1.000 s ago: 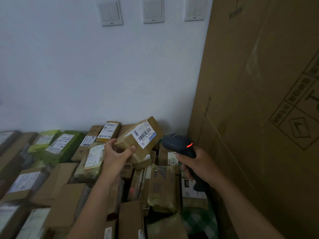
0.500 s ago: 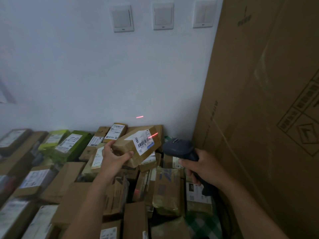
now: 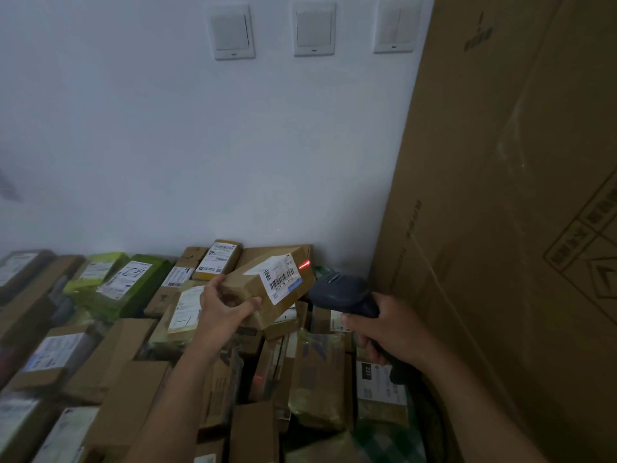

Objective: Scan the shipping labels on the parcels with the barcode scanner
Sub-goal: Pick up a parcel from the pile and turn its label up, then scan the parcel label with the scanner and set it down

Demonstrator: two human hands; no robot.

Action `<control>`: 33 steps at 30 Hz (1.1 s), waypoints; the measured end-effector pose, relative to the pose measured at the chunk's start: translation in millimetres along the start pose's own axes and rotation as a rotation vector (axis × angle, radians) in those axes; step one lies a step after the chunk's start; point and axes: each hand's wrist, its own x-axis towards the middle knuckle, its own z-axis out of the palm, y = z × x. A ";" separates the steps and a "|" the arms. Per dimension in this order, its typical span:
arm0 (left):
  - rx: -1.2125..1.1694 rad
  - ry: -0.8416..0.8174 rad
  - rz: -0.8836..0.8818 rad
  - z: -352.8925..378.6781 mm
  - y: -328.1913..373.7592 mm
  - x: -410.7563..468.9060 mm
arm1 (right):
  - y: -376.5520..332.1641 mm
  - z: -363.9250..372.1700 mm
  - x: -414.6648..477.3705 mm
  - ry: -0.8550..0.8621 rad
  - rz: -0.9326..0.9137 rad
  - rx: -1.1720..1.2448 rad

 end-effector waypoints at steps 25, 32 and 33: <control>0.340 -0.194 0.075 232.1 6.6 116.4 | 89.4 -62.8 152.0 0.463 0.275 0.359; 0.420 -0.053 0.097 277.0 -30.4 153.0 | 120.2 -55.0 170.6 0.484 0.318 0.368; 0.455 -0.052 0.112 281.9 -36.1 154.4 | 123.1 -54.0 171.6 0.479 0.323 0.366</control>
